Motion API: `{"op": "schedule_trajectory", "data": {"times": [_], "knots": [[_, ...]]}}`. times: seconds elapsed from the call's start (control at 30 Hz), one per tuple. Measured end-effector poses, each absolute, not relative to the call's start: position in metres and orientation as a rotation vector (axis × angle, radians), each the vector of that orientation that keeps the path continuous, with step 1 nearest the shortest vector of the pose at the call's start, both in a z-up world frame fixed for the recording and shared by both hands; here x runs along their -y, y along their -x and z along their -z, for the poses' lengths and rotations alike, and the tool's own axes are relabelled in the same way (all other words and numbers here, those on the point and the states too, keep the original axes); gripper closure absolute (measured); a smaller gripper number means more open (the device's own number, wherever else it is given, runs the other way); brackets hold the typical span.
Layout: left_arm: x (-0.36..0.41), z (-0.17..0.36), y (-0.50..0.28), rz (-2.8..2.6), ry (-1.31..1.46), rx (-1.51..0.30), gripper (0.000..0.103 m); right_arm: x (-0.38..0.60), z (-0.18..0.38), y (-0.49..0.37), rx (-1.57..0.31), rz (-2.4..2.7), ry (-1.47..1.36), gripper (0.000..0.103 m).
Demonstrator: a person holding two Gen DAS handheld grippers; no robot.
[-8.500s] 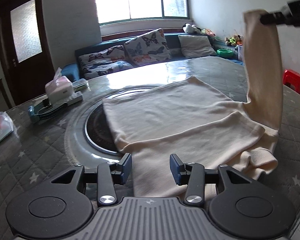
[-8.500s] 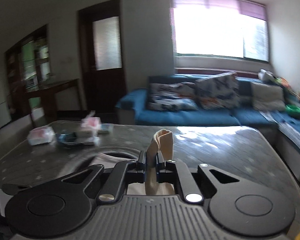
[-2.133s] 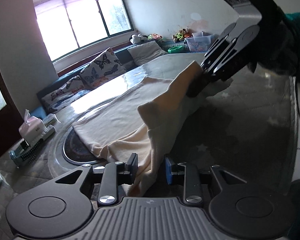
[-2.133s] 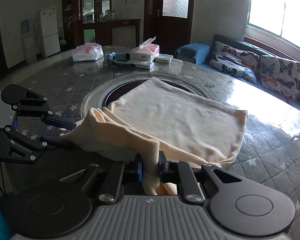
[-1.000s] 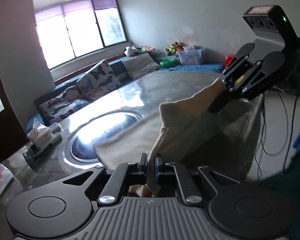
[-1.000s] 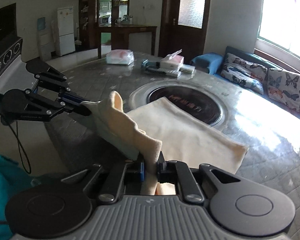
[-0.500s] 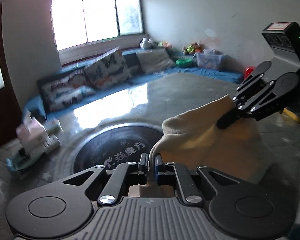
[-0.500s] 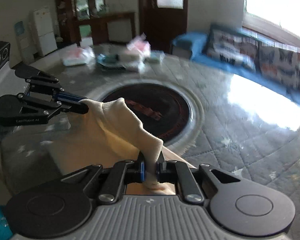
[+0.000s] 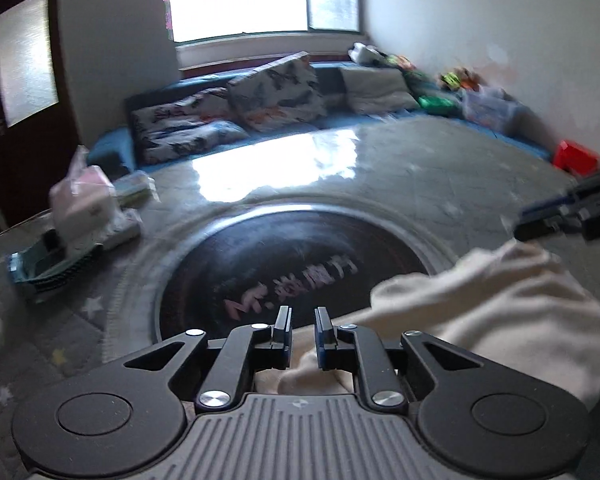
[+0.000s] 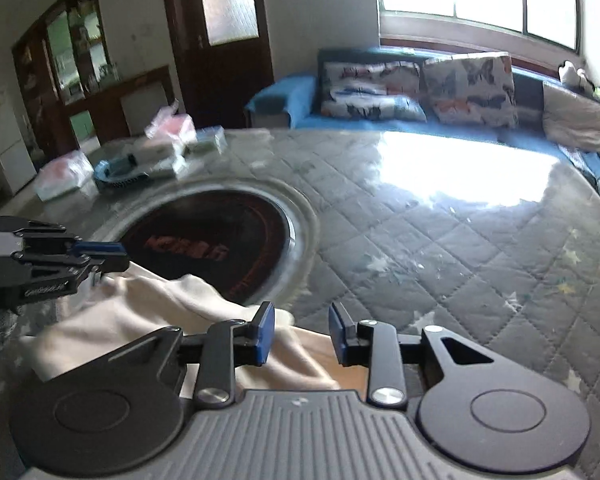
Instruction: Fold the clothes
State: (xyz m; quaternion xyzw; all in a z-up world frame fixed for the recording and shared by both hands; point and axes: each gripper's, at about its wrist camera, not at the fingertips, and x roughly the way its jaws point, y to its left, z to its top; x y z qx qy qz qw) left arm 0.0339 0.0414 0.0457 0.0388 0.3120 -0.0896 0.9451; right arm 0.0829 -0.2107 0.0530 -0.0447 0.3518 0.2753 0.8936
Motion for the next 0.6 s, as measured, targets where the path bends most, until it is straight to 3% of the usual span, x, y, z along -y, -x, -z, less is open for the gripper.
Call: {"op": "schedule_trajectory", "data": {"times": [0.17,0.6], "knots": [[-0.025,-0.055,-0.032,0.294,-0.018,-0.632,0.092,0.198,-0.047,-0.079,-0.732,-0.586,0.071,0.082],[-0.011,-0.023,-0.063,0.287,0.066,-0.755,0.091,0.181,-0.020,-0.097,-0.759,-0.555,0.117,0.083]]}}
